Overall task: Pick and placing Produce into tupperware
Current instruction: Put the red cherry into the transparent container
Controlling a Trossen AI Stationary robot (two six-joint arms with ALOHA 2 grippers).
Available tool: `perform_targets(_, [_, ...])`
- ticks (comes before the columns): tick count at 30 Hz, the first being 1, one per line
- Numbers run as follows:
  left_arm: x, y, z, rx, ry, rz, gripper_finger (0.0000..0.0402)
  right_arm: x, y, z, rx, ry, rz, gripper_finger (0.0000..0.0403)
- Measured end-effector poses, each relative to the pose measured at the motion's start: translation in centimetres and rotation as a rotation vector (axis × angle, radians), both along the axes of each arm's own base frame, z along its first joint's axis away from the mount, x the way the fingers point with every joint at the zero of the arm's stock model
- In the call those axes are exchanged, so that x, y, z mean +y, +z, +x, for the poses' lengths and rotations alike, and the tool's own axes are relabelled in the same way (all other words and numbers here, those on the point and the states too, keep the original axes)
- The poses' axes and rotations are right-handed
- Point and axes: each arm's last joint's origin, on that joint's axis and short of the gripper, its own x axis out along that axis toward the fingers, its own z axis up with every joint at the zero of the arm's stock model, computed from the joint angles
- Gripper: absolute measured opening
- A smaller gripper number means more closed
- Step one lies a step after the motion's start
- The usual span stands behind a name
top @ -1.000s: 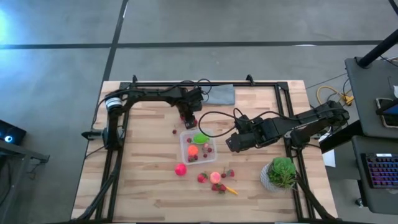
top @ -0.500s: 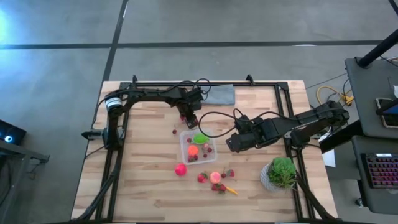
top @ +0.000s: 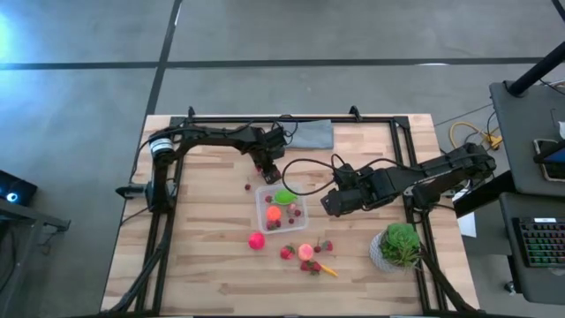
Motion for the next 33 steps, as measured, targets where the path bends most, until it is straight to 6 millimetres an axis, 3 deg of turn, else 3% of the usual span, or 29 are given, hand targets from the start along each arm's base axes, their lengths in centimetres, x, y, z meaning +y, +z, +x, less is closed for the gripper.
perform_targets(9, [0.1,-0.1,0.3,-0.048,0.001,0.020,0.0120,0.0,0.0,0.0,0.000,0.001,-0.001,0.0215])
perform_targets(21, [-0.1,-0.4,-0.2,0.014,0.074,-0.028,0.0120,0.0,0.0,0.0,0.002,0.003,-0.002,0.0215])
perform_targets(29, [0.1,0.9,0.0,0.000,0.074,-0.021,0.0120,0.0,-0.4,-0.1,0.017,0.006,-0.007,0.0215])
perform_targets(33, [0.0,1.8,0.0,-0.025,-0.015,0.019,0.0120,0.0,-0.5,-0.1,0.019,0.003,-0.006,0.0215])
